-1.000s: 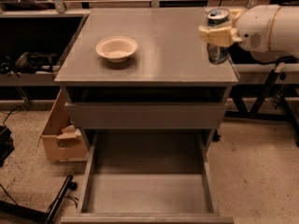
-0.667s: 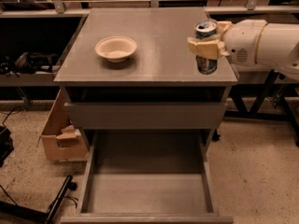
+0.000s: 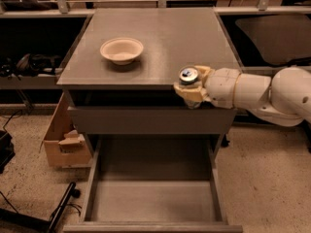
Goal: Place redbull can into middle drawer
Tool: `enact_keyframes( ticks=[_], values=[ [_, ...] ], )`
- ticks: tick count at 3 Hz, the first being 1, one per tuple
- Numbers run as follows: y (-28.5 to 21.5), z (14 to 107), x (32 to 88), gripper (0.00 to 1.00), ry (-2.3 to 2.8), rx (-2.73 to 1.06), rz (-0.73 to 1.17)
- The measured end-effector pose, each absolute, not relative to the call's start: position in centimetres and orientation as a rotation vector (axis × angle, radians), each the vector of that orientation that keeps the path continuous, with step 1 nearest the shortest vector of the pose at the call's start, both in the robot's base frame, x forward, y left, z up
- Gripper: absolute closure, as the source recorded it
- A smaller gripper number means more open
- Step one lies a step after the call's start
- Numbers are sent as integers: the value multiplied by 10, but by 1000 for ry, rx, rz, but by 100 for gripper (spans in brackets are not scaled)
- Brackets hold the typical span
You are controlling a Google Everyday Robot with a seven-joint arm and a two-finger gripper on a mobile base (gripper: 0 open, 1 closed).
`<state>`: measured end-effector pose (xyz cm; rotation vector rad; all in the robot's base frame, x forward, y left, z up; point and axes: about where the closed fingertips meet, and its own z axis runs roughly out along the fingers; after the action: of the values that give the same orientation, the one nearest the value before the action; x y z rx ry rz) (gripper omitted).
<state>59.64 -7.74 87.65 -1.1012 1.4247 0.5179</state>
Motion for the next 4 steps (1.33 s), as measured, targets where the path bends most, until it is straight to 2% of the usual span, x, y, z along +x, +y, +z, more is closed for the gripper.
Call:
enact_keyframes(
  ticks=[1, 2, 4],
  values=[
    [-71, 837, 584, 100, 1403, -1172, 549],
    [-71, 837, 584, 100, 1403, -1172, 549],
    [-80, 731, 557, 100, 1443, -1005, 678]
  ],
)
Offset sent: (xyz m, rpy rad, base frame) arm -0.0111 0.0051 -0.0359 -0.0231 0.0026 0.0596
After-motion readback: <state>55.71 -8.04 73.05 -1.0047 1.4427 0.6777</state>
